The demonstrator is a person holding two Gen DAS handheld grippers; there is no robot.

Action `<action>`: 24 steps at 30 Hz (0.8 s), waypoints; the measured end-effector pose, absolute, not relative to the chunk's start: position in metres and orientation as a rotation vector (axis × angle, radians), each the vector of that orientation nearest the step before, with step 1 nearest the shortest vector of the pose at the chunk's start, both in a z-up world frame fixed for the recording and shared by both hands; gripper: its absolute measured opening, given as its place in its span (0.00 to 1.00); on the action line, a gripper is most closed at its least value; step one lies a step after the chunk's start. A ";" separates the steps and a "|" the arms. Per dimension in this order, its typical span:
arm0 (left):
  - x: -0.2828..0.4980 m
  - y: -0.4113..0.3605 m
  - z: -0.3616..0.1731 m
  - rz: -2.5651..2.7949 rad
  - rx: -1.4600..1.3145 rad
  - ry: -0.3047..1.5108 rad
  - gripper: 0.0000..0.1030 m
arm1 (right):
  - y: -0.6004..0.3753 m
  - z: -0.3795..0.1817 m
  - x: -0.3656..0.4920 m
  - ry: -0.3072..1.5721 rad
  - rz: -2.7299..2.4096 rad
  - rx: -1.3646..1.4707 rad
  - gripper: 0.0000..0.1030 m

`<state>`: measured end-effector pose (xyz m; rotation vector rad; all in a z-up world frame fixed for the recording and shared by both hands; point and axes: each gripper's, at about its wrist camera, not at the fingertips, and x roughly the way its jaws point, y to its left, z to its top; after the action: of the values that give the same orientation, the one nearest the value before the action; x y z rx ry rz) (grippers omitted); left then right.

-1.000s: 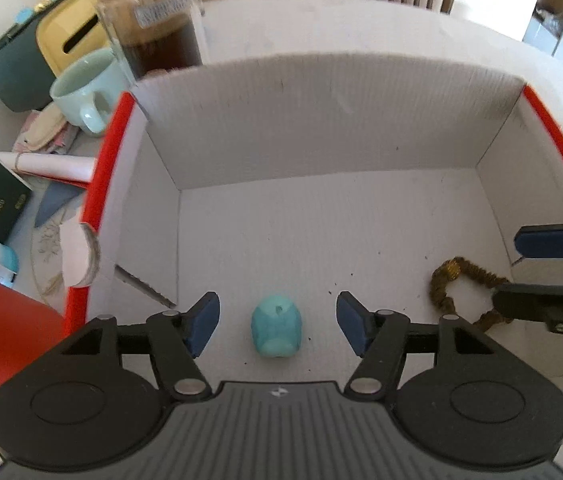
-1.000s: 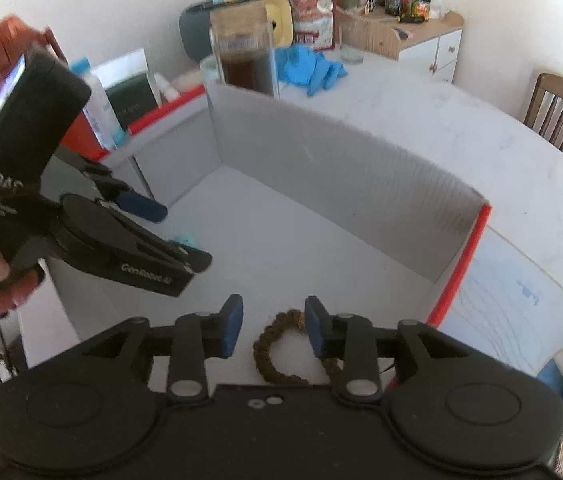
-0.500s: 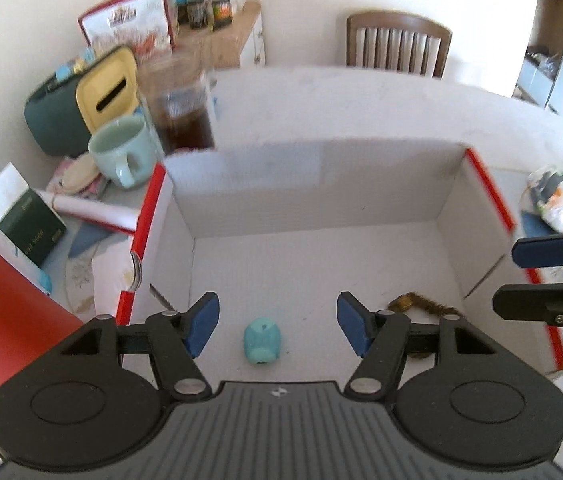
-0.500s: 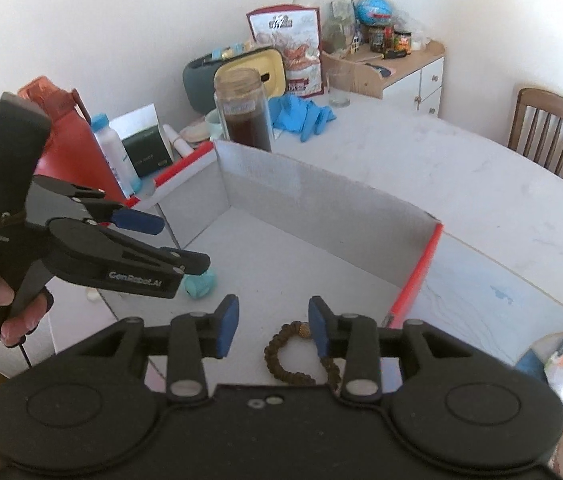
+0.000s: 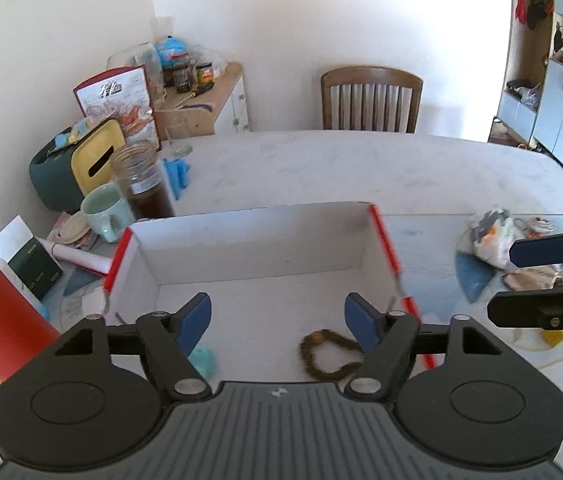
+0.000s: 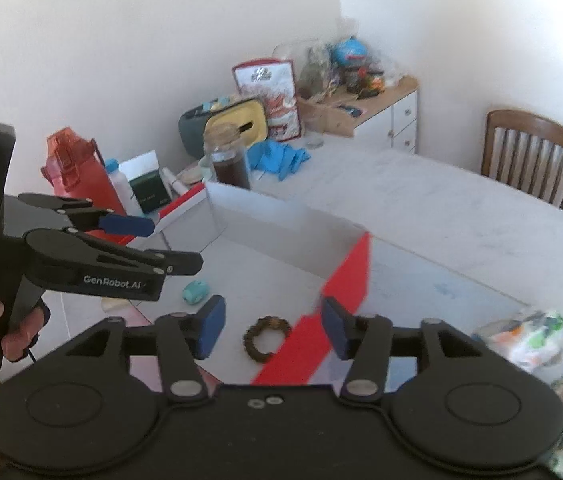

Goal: Organize objects
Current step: 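Open the left gripper releasing the teal toy while the right gripper drops the bracelet, then withdraw both grippers from the box back toward the cluttered table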

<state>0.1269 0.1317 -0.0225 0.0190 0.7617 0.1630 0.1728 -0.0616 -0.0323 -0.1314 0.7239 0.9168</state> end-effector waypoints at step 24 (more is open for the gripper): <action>0.139 0.003 -0.020 0.022 0.004 0.722 0.93 | -0.270 -0.044 0.147 0.615 0.570 -0.054 0.98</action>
<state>0.1388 0.0028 -0.0201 0.0044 0.7219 0.0223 0.1467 -0.2695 -0.0438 -0.0540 0.6150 0.5695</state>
